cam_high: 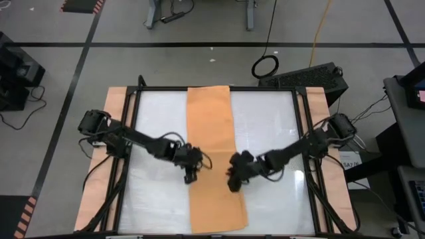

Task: Roll towel into tight, uniform cylinder
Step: Roll the yellow towel

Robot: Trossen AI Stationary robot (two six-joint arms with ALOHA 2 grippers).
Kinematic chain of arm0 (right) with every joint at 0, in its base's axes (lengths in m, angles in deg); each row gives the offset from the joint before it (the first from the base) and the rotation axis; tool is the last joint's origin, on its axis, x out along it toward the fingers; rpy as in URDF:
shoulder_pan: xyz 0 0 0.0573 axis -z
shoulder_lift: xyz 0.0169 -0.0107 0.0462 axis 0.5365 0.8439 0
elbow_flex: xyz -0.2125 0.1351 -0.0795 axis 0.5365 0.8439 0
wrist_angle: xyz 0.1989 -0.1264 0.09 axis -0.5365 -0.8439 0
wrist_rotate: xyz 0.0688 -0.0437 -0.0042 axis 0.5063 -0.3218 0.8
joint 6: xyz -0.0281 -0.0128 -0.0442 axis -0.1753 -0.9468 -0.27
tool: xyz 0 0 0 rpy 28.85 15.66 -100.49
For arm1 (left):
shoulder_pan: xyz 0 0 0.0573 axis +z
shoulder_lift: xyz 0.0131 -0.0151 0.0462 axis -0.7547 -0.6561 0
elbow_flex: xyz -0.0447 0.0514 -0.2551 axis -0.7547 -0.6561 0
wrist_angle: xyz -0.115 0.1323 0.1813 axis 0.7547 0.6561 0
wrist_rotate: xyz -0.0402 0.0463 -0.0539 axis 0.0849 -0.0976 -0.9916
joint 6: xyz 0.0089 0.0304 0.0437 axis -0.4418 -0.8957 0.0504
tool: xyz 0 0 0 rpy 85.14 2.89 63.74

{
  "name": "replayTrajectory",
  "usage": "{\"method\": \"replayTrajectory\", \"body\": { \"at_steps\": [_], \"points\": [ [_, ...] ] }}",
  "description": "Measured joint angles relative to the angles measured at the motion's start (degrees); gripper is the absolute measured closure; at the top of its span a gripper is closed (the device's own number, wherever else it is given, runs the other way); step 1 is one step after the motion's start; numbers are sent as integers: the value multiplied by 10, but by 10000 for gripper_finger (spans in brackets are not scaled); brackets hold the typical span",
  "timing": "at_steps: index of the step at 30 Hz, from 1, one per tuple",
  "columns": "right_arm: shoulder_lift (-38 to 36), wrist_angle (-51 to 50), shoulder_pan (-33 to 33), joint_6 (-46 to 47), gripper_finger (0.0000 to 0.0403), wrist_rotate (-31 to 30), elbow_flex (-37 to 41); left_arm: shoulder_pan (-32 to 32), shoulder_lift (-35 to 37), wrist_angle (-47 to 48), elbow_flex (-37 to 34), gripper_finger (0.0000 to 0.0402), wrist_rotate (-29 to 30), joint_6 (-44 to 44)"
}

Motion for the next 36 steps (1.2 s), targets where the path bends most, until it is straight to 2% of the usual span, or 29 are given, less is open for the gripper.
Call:
{"method": "replayTrajectory", "body": {
  "at_steps": [7, 11, 18, 24, 29, 32, 36],
  "points": [
    [0, -7, 75, -23, 395, 1, 0, 120, 1, 6, -49, 311, 34, -63],
    [0, 2, 101, -30, 396, 4, 0, 180, 2, -26, -66, 326, 41, -101],
    [0, 8, 129, -49, 401, 64, 0, 256, -4, -73, -77, 336, 48, -142],
    [-1, 7, 127, -78, 402, 146, 0, 261, -3, -72, -77, 336, -9, -97],
    [-2, 21, 87, -96, 397, 209, 0, 235, 7, -55, -70, 336, -27, -81],
    [-14, 30, 51, -92, 386, 207, 0, 225, 36, -38, -59, 337, -29, -93],
    [-37, 19, 8, -54, 366, 170, 0, 224, 85, 7, -48, 337, -13, -113]
  ]
}}
